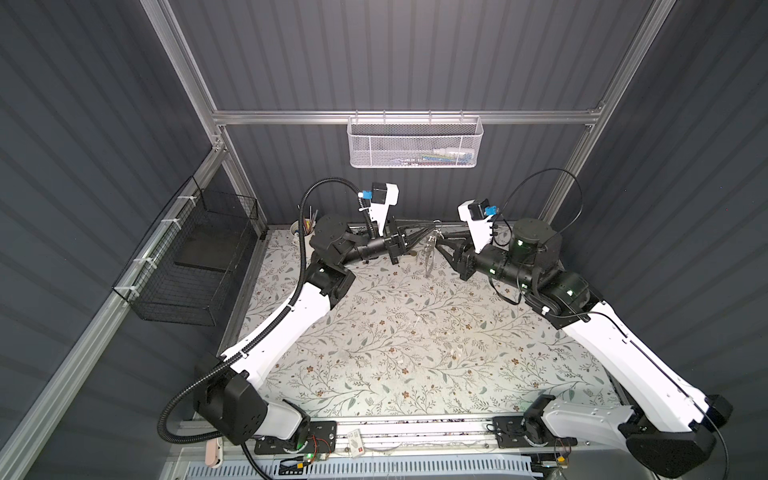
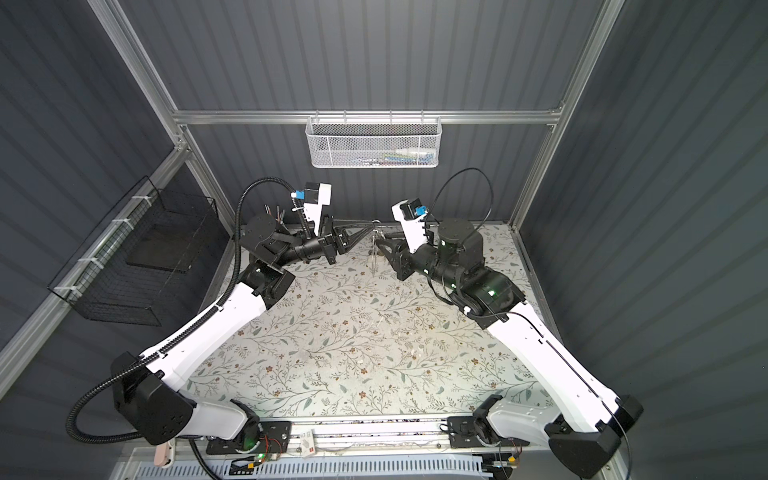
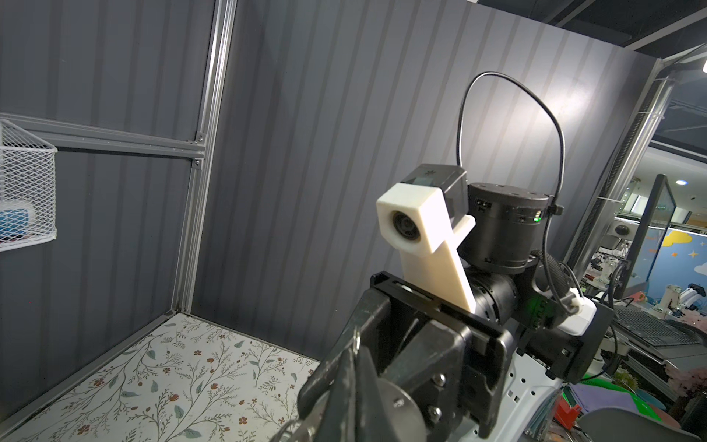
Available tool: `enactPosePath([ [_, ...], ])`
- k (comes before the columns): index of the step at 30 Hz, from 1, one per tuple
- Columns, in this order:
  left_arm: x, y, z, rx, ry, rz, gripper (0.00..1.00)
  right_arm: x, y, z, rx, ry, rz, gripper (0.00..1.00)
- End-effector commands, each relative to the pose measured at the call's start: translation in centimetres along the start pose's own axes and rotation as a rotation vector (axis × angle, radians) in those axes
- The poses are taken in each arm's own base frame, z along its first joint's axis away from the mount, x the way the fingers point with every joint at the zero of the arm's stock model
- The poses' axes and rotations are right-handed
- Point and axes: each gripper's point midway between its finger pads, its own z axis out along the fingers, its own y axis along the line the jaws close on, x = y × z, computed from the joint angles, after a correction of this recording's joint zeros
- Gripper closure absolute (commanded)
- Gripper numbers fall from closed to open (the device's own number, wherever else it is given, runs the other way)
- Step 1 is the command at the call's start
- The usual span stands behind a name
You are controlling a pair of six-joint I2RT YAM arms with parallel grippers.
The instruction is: Put the keys on the keyring
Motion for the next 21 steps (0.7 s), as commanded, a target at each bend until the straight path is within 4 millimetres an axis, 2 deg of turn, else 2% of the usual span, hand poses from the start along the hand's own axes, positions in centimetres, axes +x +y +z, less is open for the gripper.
enactPosePath([
  [1, -1.5, -1.2, 0.1, 0.034, -0.020, 0.039, 1.00, -0.5, 0.6, -0.3, -0.026, -0.024, -0.007, 0.77],
  [9, -1.2, -1.2, 0.1, 0.031, -0.007, 0.038, 1.00, -0.5, 1.1, -0.9, -0.042, -0.016, -0.038, 0.97],
  [21, -0.4, -1.7, 0.3, 0.080, 0.039, 0.015, 1.00, 0.5, 2.1, -0.5, -0.108, 0.128, -0.078, 0.99],
])
